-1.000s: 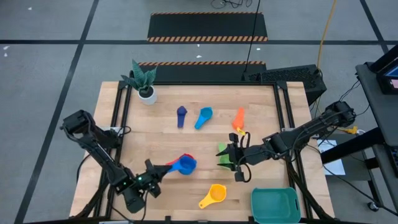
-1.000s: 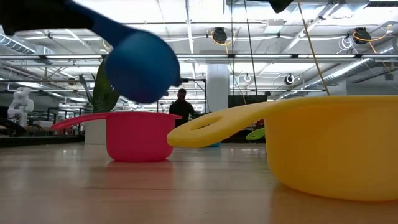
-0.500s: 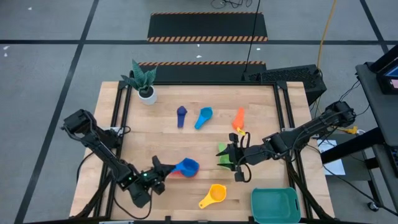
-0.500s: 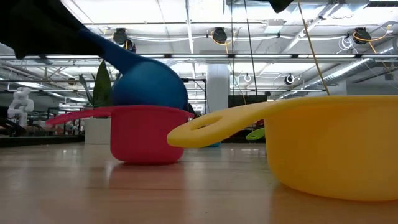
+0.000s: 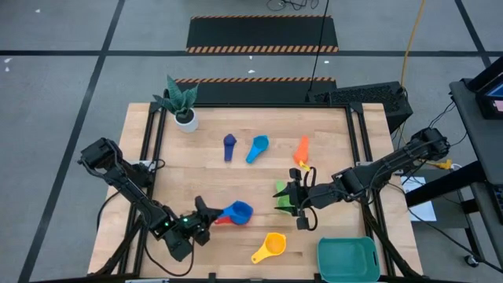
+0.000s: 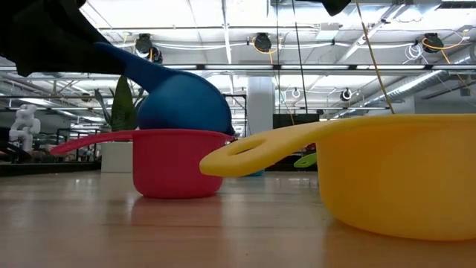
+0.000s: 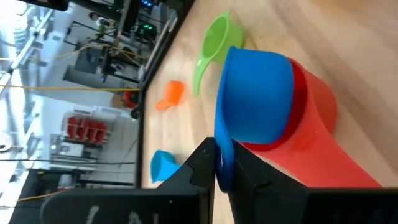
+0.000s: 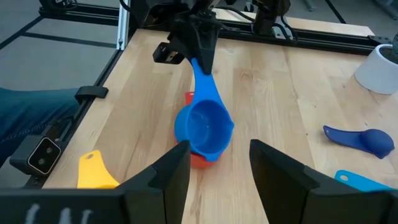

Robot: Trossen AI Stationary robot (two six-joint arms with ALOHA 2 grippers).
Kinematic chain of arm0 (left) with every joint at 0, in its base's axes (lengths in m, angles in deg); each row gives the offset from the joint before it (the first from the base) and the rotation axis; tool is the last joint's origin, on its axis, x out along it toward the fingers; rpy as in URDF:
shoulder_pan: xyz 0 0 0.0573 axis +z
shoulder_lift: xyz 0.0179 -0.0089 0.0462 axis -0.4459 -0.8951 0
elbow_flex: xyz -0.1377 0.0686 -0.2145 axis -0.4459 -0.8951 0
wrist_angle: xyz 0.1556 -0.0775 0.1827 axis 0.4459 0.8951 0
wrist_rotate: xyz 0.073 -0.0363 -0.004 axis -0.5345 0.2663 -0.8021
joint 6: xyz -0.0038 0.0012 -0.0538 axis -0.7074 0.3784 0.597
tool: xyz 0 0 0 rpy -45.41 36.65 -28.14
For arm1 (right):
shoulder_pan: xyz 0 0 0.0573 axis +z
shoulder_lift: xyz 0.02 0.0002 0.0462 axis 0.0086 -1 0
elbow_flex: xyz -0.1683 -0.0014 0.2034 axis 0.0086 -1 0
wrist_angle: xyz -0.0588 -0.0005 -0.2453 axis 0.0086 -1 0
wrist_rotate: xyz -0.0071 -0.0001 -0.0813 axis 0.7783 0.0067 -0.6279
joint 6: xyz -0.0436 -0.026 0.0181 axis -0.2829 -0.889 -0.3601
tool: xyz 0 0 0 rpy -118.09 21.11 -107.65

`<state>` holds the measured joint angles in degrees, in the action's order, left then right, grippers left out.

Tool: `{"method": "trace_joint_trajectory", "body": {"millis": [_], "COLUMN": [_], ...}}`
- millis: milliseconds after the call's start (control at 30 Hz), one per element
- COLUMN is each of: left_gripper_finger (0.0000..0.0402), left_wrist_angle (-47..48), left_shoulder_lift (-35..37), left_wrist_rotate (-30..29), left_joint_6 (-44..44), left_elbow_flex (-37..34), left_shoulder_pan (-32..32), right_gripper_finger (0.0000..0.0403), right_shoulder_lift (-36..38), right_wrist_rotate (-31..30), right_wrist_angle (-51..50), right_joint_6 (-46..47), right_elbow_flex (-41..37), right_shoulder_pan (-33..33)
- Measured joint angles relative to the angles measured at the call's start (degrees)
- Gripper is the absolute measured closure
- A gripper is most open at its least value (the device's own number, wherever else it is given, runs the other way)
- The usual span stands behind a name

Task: Nest measuring cups in basket
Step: Stack the blue measuring cup on top of the red measuring cup

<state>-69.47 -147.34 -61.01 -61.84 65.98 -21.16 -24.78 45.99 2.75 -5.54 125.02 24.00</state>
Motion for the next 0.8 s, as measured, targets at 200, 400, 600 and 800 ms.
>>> {"method": "trace_joint_trajectory", "body": {"millis": [200, 400, 600, 800], "left_gripper_finger": [0.0329, 0.0245, 0.0193, 0.0188], "left_wrist_angle": [1.7, 1.6, 1.7, 3.5], "left_shoulder_lift": [0.0, 0.0, 0.0, 0.0], "left_wrist_rotate": [1.4, 1.4, 11.1, 13.2], "left_joint_6": [2.1, 6.3, 15.2, 20.1], "left_elbow_flex": [0.0, 0.0, 0.0, 0.0], "left_shoulder_pan": [0.0, 0.1, 0.8, 2.9], "right_gripper_finger": [0.0243, 0.0243, 0.0243, 0.0243], "right_shoulder_lift": [0.0, 0.0, 0.0, 0.0], "right_wrist_rotate": [0.0, 0.0, 0.0, 0.0], "right_wrist_angle": [0.0, -0.1, -0.4, -0.4], "right_joint_6": [0.0, 0.0, 0.1, 0.1], "right_elbow_flex": [0.0, 0.0, 0.0, 0.0], "right_shoulder_pan": [0.0, 0.0, 0.0, 0.0]}}
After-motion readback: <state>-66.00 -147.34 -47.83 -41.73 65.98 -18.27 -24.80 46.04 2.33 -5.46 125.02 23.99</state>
